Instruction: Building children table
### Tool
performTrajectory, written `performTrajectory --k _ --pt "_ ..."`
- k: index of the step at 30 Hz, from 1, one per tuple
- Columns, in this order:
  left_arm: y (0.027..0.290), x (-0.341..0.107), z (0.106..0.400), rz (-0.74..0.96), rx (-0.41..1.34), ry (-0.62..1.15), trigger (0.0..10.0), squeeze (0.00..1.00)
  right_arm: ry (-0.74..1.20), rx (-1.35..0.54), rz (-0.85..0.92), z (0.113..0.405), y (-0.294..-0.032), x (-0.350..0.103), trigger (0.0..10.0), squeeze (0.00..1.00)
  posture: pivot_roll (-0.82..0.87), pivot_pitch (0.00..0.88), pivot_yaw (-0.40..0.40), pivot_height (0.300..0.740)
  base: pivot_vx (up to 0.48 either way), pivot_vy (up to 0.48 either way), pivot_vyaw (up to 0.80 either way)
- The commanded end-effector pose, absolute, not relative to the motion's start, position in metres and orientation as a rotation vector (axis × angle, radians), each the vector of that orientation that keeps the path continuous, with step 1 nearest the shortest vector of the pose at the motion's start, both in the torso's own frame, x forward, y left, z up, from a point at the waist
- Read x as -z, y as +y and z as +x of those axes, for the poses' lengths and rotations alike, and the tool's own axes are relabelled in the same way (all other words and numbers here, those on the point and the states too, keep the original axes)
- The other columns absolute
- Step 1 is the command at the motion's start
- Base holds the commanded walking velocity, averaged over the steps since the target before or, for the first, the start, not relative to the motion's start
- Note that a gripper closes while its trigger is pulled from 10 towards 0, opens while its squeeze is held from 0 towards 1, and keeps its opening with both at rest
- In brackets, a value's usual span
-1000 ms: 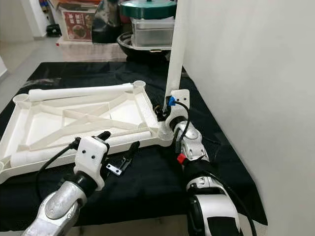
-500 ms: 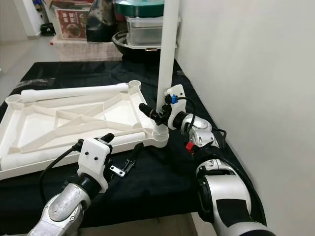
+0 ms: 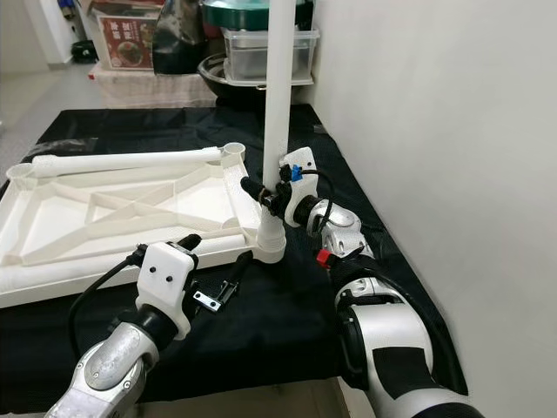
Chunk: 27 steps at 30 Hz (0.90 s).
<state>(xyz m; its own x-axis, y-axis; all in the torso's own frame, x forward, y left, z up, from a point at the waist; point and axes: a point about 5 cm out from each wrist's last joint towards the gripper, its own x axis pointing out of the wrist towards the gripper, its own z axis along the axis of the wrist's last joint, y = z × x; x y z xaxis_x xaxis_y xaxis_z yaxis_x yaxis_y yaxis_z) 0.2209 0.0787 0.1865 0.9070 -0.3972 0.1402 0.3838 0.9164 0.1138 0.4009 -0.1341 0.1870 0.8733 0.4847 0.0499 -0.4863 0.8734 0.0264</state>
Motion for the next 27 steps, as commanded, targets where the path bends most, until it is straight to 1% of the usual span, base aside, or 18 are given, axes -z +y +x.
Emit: performTrajectory --k 1,2,4,6,7,8,9,11,12,13,16,17,18,19,22,23,24,27 --pt "0.082 -0.187 0.223 0.096 0.392 -0.17 10.0 0.0 -0.069 -0.304 0.057 0.403 -0.147 -0.187 0.0 0.0 0.13 0.002 -0.047 0.74 0.0 0.0 0.0" --pt "0.083 -0.187 0.224 0.098 0.391 -0.171 10.0 0.0 -0.068 -0.239 0.055 0.402 -0.151 -0.185 0.0 0.0 0.13 0.002 -0.047 0.74 0.0 0.0 0.0" --pt "0.083 -0.187 0.224 0.099 0.391 -0.171 10.0 0.0 -0.067 -0.211 0.055 0.402 -0.152 -0.184 0.0 0.0 0.13 0.002 -0.047 0.74 0.0 0.0 0.0" --pt "0.084 -0.187 0.225 0.106 0.392 -0.173 10.0 0.0 -0.003 0.087 0.048 0.39 -0.161 -0.167 0.0 0.0 0.12 0.0 -0.039 0.74 0.0 0.0 0.0" --pt "0.084 -0.187 0.225 0.106 0.392 -0.173 10.0 0.0 -0.003 0.087 0.048 0.39 -0.161 -0.167 0.0 0.0 0.12 0.0 -0.039 0.74 0.0 0.0 0.0" --pt "0.084 -0.187 0.226 0.108 0.392 -0.174 10.0 0.0 0.02 0.203 0.05 0.383 -0.165 -0.162 0.0 0.0 0.12 0.0 -0.039 0.74 0.0 0.0 0.0" --pt "0.084 -0.187 0.226 0.11 0.393 -0.175 10.0 0.0 0.044 0.271 0.066 0.376 -0.162 -0.157 0.0 0.0 0.12 0.0 -0.038 0.74 0.0 0.0 0.0" --pt "0.083 -0.187 0.226 0.113 0.399 -0.177 10.0 0.0 0.059 0.287 0.099 0.37 -0.148 -0.156 0.0 0.0 0.12 0.0 -0.039 0.74 0.0 0.0 0.0" --pt "0.083 -0.187 0.226 0.113 0.399 -0.177 10.0 0.0 0.059 0.287 0.099 0.37 -0.148 -0.156 0.0 0.0 0.12 0.0 -0.039 0.74 0.0 0.0 0.0" --pt "0.082 -0.186 0.226 0.116 0.402 -0.178 10.0 0.0 0.064 0.286 0.112 0.369 -0.142 -0.156 0.0 0.0 0.12 0.0 -0.039 0.74 0.0 0.0 0.0" --pt "0.082 -0.186 0.226 0.116 0.402 -0.178 10.0 0.0 0.064 0.286 0.112 0.369 -0.142 -0.156 0.0 0.0 0.12 0.0 -0.039 0.74 0.0 0.0 0.0" --pt "0.082 -0.186 0.226 0.121 0.405 -0.176 10.0 0.0 0.043 0.237 0.156 0.371 -0.13 -0.16 10.0 0.0 0.12 0.0 -0.038 0.74 0.0 0.0 0.0" --pt "0.081 -0.184 0.225 0.123 0.408 -0.174 10.0 0.0 -0.026 0.167 0.159 0.374 -0.122 -0.166 10.0 1.0 0.12 0.0 -0.042 0.74 0.0 0.0 0.0" --pt "0.081 -0.184 0.225 0.124 0.409 -0.172 10.0 0.0 -0.078 0.135 0.141 0.374 -0.12 -0.169 10.0 1.0 0.12 0.0 -0.042 0.74 0.0 0.0 0.0" --pt "0.08 -0.183 0.225 0.132 0.413 -0.174 10.0 0.0 -0.119 0.074 0.12 0.376 -0.123 -0.17 10.0 1.0 0.12 0.0 -0.047 0.74 0.0 0.0 0.0" --pt "0.08 -0.183 0.225 0.131 0.413 -0.174 10.0 0.0 -0.118 0.006 0.123 0.376 -0.124 -0.168 10.0 0.0 0.11 0.0 -0.04 0.74 0.0 0.0 0.0" --pt "0.08 -0.183 0.225 0.131 0.413 -0.174 10.0 0.0 -0.118 0.006 0.123 0.376 -0.124 -0.168 10.0 0.0 0.11 0.0 -0.04 0.74 0.0 0.0 0.0" --pt "0.079 -0.183 0.225 0.128 0.415 -0.172 10.0 0.0 -0.13 -0.11 0.031 0.373 -0.131 -0.166 10.0 0.0 0.11 0.0 -0.043 0.74 0.0 0.0 0.0"
